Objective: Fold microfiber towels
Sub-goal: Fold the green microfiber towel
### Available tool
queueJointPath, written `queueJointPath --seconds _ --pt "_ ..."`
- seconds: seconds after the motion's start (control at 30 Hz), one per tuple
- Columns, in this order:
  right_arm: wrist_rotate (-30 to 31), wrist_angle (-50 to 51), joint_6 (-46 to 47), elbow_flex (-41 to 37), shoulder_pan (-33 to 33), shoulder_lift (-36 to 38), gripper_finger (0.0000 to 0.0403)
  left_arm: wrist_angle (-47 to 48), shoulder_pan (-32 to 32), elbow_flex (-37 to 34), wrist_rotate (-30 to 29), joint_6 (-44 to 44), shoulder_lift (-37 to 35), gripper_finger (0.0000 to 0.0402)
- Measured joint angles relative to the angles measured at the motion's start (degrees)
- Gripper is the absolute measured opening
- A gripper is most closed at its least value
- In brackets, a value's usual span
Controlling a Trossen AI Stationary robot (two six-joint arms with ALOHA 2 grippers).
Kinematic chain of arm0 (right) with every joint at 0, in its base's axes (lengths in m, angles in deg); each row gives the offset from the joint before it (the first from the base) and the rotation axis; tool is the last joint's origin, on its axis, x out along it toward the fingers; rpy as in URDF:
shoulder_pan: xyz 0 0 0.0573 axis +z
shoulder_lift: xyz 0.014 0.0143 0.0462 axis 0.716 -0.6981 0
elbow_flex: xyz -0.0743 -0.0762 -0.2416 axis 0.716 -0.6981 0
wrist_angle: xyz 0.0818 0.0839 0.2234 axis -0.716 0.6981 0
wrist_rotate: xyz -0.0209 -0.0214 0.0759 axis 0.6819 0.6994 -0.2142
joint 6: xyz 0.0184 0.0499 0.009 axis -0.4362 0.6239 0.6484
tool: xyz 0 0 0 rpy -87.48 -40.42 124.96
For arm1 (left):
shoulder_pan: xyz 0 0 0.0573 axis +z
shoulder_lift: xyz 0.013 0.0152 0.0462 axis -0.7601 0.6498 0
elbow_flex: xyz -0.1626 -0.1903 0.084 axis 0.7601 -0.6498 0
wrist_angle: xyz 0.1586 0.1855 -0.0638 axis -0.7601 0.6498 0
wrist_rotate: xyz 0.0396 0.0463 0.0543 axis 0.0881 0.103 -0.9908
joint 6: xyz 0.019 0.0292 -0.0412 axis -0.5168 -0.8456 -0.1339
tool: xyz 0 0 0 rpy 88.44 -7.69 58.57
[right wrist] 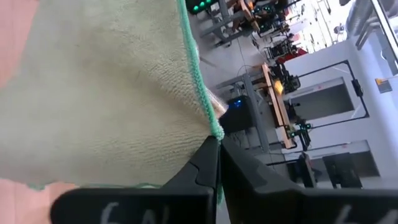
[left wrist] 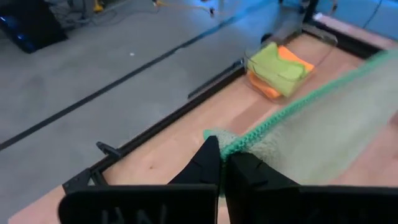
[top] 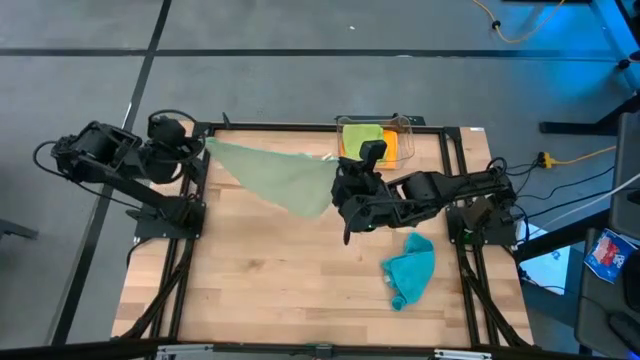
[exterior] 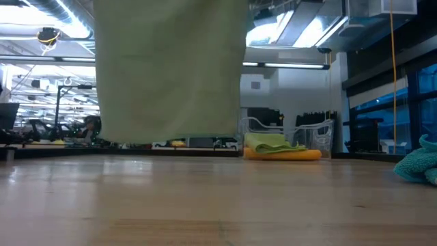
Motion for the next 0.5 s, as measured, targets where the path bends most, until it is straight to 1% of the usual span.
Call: queueJointPath --seconds 0.1,0.3,0.5 --pt "0.0 0.7 0.3 0.0 -0.4 0.0 0.0016 0.0 1.1 0.0 2.5 -0.9 -0.1 0.0000" --pt "0.0 1.1 2.9 0.0 -0.5 0.0 0.0016 0.0 2.1 0.0 8.3 -5.5 0.0 0.0000" --pt "0.0 5.4 3.8 0.0 -0.5 0.0 0.0016 0.0 2.1 0.0 11.1 -6.3 0.0 0.0000"
